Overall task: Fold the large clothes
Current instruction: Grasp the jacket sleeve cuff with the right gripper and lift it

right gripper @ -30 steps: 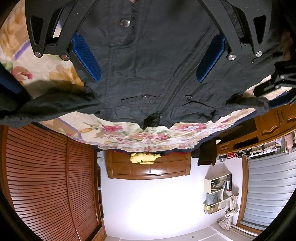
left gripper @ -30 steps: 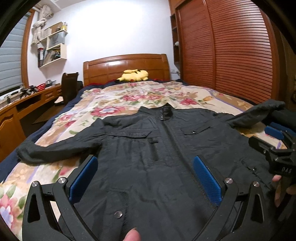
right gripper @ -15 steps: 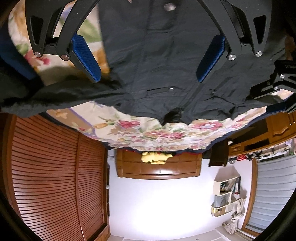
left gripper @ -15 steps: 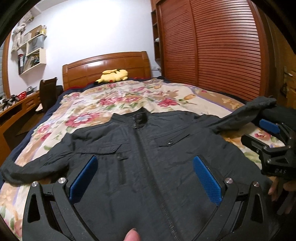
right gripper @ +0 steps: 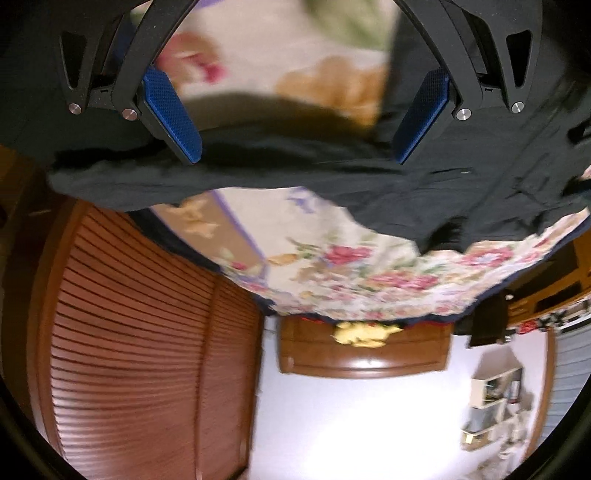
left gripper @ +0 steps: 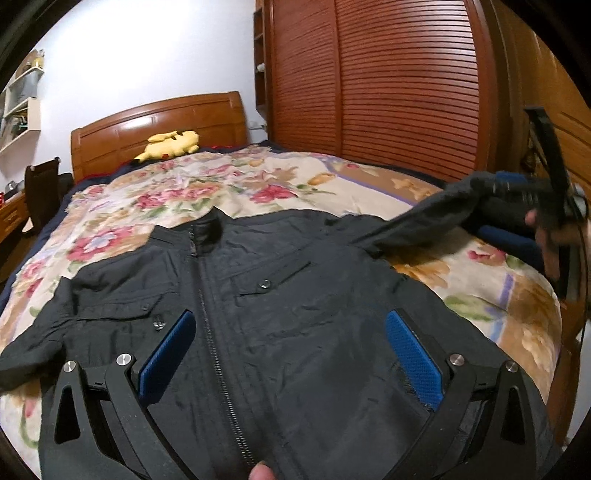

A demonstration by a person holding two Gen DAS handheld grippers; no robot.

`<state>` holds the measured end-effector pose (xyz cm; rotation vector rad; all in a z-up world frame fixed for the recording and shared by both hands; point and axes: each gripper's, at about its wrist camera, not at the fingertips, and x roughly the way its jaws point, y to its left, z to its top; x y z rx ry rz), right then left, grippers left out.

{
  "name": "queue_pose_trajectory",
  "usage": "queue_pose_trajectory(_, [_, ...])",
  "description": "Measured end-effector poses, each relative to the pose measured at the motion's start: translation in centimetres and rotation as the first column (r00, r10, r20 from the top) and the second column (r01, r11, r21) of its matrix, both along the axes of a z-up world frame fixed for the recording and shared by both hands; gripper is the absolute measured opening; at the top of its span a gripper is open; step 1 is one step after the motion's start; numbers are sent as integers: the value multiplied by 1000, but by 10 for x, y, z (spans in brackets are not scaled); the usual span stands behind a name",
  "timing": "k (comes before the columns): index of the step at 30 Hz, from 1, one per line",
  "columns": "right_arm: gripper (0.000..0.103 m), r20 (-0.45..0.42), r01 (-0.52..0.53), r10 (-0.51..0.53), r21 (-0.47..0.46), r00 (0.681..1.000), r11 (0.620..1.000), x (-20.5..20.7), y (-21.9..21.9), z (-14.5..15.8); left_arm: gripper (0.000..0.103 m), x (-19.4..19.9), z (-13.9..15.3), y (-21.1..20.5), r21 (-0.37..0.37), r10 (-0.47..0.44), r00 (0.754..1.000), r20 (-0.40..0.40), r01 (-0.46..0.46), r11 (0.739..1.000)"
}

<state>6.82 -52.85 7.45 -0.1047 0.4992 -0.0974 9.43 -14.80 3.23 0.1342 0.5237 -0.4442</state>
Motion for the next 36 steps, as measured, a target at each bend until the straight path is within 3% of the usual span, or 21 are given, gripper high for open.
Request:
queue_pose_trajectory(6, [103, -62, 125, -123, 31, 990, 992, 12, -38, 29, 103, 1, -5, -5, -7, -38, 999, -25, 38, 999])
queue_pose_trajectory(16, [101, -140, 360, -346, 101, 928, 927, 25, -87, 40, 102, 4, -18, -6, -7, -52, 996, -66, 51, 999])
queue_pose_trajectory(22, [101, -188, 436, -401, 215, 897, 874, 22, -91, 37, 102, 3, -22, -4, 4, -46, 996, -77, 46, 999])
queue_pose_trajectory(26, [100, -218, 452, -406, 241, 887, 859, 23, -78, 30, 102, 2, -23, 0, -2, -43, 996, -82, 43, 999])
queue_pose_trajectory(29, [89, -230, 438, -386, 261, 894, 860, 23, -58, 26, 102, 2, -23, 6, -13, -40, 995, -87, 39, 999])
queue_pose_trajectory(34, [40, -235, 428, -374, 256, 897, 867, 26, -31, 22, 102, -1, -20, 20, -28, -23, 996, -89, 20, 999])
queue_pose_trajectory(36, [28, -230, 411, -358, 256, 905, 875, 24, -25, 23, 102, -3, -19, 28, -32, -13, 996, -87, 10, 999])
